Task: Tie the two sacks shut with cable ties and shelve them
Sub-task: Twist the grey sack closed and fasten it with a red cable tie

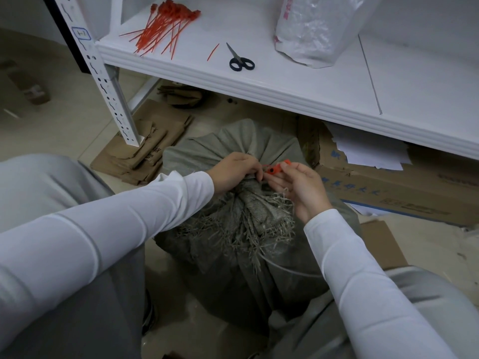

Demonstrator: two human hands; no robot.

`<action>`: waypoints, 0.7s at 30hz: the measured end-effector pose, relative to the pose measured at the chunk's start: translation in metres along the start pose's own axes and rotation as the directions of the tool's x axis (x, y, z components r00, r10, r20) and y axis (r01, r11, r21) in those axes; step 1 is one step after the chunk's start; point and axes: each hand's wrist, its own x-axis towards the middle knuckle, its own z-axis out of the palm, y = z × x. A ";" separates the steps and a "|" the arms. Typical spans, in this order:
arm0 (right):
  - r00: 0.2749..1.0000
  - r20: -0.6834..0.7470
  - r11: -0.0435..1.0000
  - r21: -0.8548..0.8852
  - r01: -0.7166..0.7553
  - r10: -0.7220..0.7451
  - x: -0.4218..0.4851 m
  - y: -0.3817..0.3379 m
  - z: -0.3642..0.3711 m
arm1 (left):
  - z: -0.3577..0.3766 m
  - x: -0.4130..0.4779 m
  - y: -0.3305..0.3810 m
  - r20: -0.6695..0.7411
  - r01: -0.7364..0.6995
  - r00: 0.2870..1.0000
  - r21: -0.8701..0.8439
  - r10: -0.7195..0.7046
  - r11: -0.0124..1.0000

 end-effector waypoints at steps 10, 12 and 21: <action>0.993 0.111 0.988 -0.141 0.061 -0.045 0.002 -0.004 -0.005 | 0.002 -0.004 0.003 -0.023 0.029 0.999 -0.051 -0.031 0.998; 0.993 0.104 0.982 -0.171 0.078 -0.060 0.002 -0.005 -0.006 | 0.001 -0.004 0.004 -0.015 0.033 0.999 -0.041 -0.034 0.999; 0.994 -0.002 0.931 -0.351 0.100 -0.107 0.004 -0.005 -0.008 | 0.002 -0.003 0.003 -0.059 0.034 0.998 0.034 -0.032 0.999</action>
